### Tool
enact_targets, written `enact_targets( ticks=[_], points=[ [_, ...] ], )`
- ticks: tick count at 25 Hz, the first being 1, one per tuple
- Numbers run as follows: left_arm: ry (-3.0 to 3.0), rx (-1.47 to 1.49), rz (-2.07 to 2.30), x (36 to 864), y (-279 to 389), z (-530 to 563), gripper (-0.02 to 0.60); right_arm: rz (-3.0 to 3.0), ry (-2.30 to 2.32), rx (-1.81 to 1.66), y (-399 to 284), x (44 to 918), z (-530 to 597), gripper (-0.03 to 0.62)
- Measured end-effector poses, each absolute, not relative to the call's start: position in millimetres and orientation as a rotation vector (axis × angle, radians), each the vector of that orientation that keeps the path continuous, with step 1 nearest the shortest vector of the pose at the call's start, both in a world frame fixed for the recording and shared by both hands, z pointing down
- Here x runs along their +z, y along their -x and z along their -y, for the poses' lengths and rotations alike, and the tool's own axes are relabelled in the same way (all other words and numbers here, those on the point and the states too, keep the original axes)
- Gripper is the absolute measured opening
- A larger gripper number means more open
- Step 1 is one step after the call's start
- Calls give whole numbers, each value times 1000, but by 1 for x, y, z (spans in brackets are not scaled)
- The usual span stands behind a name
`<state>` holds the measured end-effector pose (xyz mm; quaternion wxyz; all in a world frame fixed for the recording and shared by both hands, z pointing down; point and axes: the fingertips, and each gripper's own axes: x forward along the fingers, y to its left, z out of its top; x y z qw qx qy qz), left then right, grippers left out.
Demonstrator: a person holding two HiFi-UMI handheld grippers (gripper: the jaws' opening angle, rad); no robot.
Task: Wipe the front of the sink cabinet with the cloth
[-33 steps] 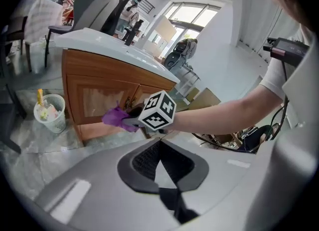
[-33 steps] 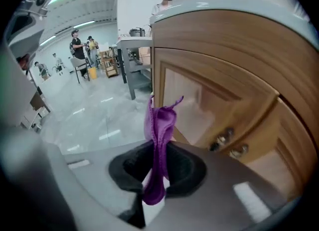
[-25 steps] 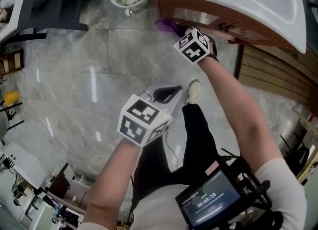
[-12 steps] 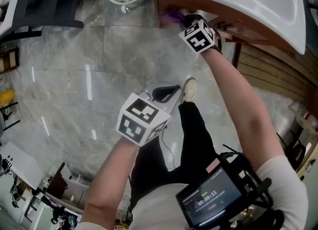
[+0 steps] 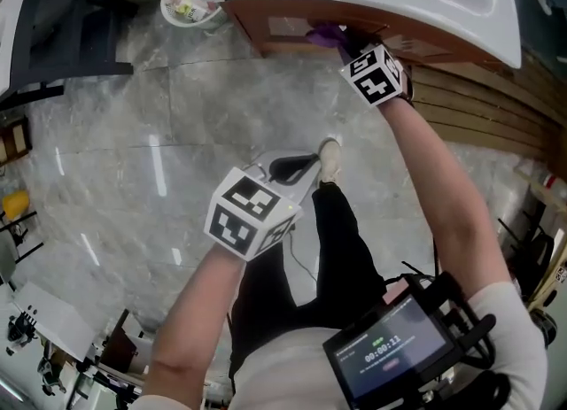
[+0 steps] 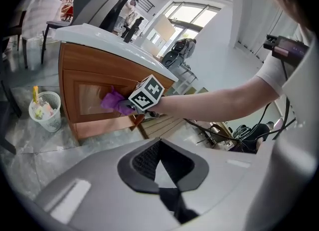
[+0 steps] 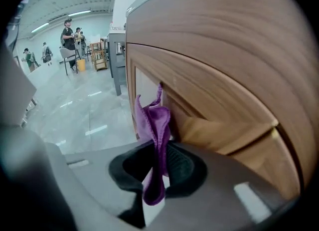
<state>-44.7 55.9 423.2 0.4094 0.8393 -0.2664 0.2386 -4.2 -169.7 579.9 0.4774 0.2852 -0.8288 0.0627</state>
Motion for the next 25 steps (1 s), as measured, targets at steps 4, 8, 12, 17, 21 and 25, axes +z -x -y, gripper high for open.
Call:
enact_targets(
  ticks=[4, 8, 12, 17, 21, 25],
  points=[
    [-2127, 619, 639, 427, 16, -53, 8, 2003, -722, 138, -40, 581, 175, 55],
    [-2138, 636, 607, 433, -15, -49, 8, 1983, -742, 130, -83, 588, 178, 55],
    [-2145, 645, 585, 435, -13, -51, 8, 1949, -774, 145, -100, 591, 176, 55],
    [-2157, 652, 551, 434, -21, -52, 8, 1899, -823, 160, -135, 591, 180, 55],
    [-2162, 669, 528, 435, -56, -43, 8, 1858, -867, 195, -196, 597, 189, 55],
    [-2166, 675, 510, 440, -80, -33, 8, 1810, -903, 227, -245, 605, 194, 55]
  ],
)
